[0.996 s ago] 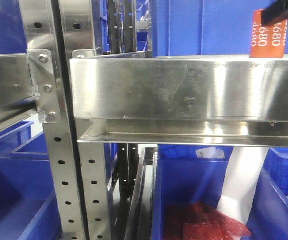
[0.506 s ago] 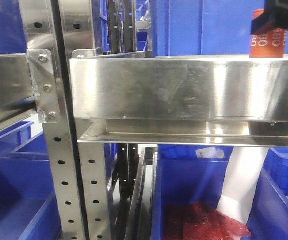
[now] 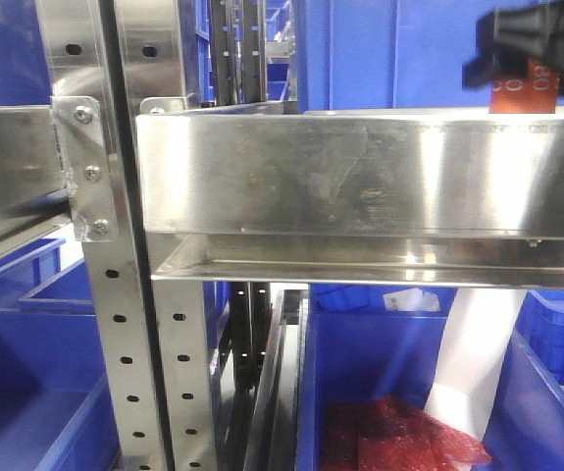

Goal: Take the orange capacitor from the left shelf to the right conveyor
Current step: 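Lower the open right gripper around the orange capacitor and close, then lift the held capacitor with the right gripper out of the shelf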

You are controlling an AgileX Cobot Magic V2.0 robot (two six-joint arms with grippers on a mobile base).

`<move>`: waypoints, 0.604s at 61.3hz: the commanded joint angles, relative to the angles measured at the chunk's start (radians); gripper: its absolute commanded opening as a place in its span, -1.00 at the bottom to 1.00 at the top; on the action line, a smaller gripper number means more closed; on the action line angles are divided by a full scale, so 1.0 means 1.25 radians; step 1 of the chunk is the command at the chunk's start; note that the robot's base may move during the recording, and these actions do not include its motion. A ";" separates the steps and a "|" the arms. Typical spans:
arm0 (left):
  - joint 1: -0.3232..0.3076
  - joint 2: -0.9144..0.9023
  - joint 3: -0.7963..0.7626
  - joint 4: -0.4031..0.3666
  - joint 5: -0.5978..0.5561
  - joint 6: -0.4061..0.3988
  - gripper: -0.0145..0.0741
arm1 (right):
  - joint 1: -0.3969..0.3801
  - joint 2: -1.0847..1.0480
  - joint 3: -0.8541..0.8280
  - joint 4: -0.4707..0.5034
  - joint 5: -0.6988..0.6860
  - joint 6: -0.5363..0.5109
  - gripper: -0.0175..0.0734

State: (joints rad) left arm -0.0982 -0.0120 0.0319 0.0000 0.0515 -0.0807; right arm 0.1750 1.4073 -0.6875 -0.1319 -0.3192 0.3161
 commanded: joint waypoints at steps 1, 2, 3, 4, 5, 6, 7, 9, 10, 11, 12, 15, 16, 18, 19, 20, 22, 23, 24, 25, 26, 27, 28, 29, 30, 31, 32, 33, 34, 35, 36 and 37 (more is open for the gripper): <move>0.002 -0.016 -0.005 0.000 -0.072 -0.001 -0.91 | -0.005 -0.023 -0.029 -0.011 -0.067 -0.001 0.01; 0.002 -0.016 -0.005 0.000 -0.072 -0.001 -0.91 | -0.005 -0.024 -0.029 -0.011 -0.067 -0.001 -0.05; 0.002 -0.016 -0.005 0.000 -0.072 -0.001 -0.91 | -0.005 -0.026 -0.029 -0.011 -0.068 -0.001 -0.10; 0.002 -0.016 -0.005 0.000 -0.072 -0.001 -0.91 | -0.005 -0.027 -0.029 -0.012 -0.068 -0.001 -0.16; 0.002 -0.016 -0.005 0.000 -0.072 -0.001 -0.91 | -0.005 -0.030 -0.029 -0.013 -0.068 -0.001 -0.23; 0.002 -0.016 -0.005 0.000 -0.072 -0.001 -0.91 | -0.005 -0.033 -0.029 -0.017 -0.068 -0.001 -0.27; 0.002 -0.016 -0.005 0.000 -0.072 -0.001 -0.91 | -0.005 -0.038 -0.030 -0.020 -0.068 -0.001 -0.31; 0.002 -0.016 -0.005 0.000 -0.072 -0.001 -0.91 | -0.005 -0.049 -0.031 -0.028 -0.068 -0.001 -0.40; 0.002 -0.016 -0.005 0.000 -0.072 -0.001 -0.91 | -0.005 -0.056 -0.031 -0.033 -0.066 -0.001 -0.43; 0.002 -0.016 -0.005 0.000 -0.072 -0.001 -0.91 | -0.005 -0.066 -0.031 -0.035 -0.066 -0.001 -0.45; 0.002 -0.016 -0.005 0.000 -0.072 -0.001 -0.91 | -0.005 -0.077 -0.032 -0.036 -0.065 -0.001 -0.46; 0.002 -0.016 -0.005 0.000 -0.072 -0.001 -0.91 | -0.005 -0.101 -0.037 -0.037 -0.053 -0.001 -0.45; 0.002 -0.016 -0.005 0.000 -0.072 -0.001 -0.91 | -0.006 -0.110 -0.040 -0.037 -0.047 -0.001 -0.45; 0.002 -0.016 -0.005 0.000 -0.072 -0.001 -0.91 | -0.008 -0.133 -0.045 -0.037 -0.030 -0.002 -0.45; 0.002 -0.016 -0.005 0.000 -0.072 -0.001 -0.91 | -0.010 -0.143 -0.049 -0.038 -0.020 -0.002 -0.45; 0.002 -0.016 -0.005 0.000 -0.072 -0.001 -0.91 | -0.011 -0.154 -0.052 -0.039 -0.005 -0.002 -0.45; 0.002 -0.016 -0.005 0.000 -0.072 -0.001 -0.91 | -0.014 -0.175 -0.058 -0.040 0.021 -0.002 -0.45; 0.002 -0.016 -0.005 0.000 -0.072 -0.001 -0.91 | -0.018 -0.191 -0.063 -0.042 0.041 -0.002 -0.45; 0.002 -0.016 -0.005 0.000 -0.072 -0.001 -0.91 | -0.020 -0.203 -0.065 -0.042 0.056 -0.002 -0.45; 0.002 -0.016 -0.005 0.000 -0.072 -0.001 -0.91 | -0.022 -0.214 -0.067 -0.043 0.070 -0.003 -0.45; 0.002 -0.016 -0.005 0.000 -0.072 -0.001 -0.91 | -0.026 -0.233 -0.069 -0.044 0.092 -0.005 -0.45; 0.002 -0.016 -0.005 0.000 -0.072 -0.001 -0.91 | -0.030 -0.251 -0.071 -0.046 0.114 -0.006 -0.45; 0.002 -0.016 -0.005 0.000 -0.072 -0.001 -0.91 | -0.032 -0.264 -0.071 -0.046 0.128 -0.008 -0.45; 0.002 -0.016 -0.005 0.000 -0.072 -0.001 -0.91 | -0.035 -0.276 -0.071 -0.046 0.141 -0.010 -0.45; 0.002 -0.016 -0.005 0.000 -0.072 -0.001 -0.91 | -0.038 -0.296 -0.071 -0.046 0.155 -0.011 -0.45; 0.002 -0.016 -0.005 0.000 -0.072 -0.001 -0.91 | -0.041 -0.309 -0.071 -0.046 0.170 -0.013 -0.45; 0.002 -0.016 -0.005 0.000 -0.072 -0.001 -0.91 | -0.044 -0.328 -0.071 -0.046 0.194 -0.017 -0.45; 0.002 -0.016 -0.005 0.000 -0.072 -0.001 -0.91 | -0.046 -0.341 -0.071 -0.046 0.211 -0.018 -0.45; 0.002 -0.016 -0.005 0.000 -0.072 -0.001 -0.91 | -0.049 -0.355 -0.070 -0.046 0.227 -0.023 -0.45; 0.002 -0.016 -0.005 0.000 -0.072 -0.001 -0.91 | -0.051 -0.368 -0.069 -0.046 0.255 -0.026 -0.45; 0.002 -0.016 -0.005 0.000 -0.072 -0.001 -0.91 | -0.053 -0.381 -0.069 -0.046 0.269 -0.028 -0.45; 0.002 -0.016 -0.005 0.000 -0.072 -0.001 -0.91 | -0.056 -0.401 -0.067 -0.046 0.293 -0.032 -0.45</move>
State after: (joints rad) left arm -0.0982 -0.0120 0.0319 0.0000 0.0515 -0.0807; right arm 0.1246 1.0126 -0.7375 -0.1780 0.0000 0.3043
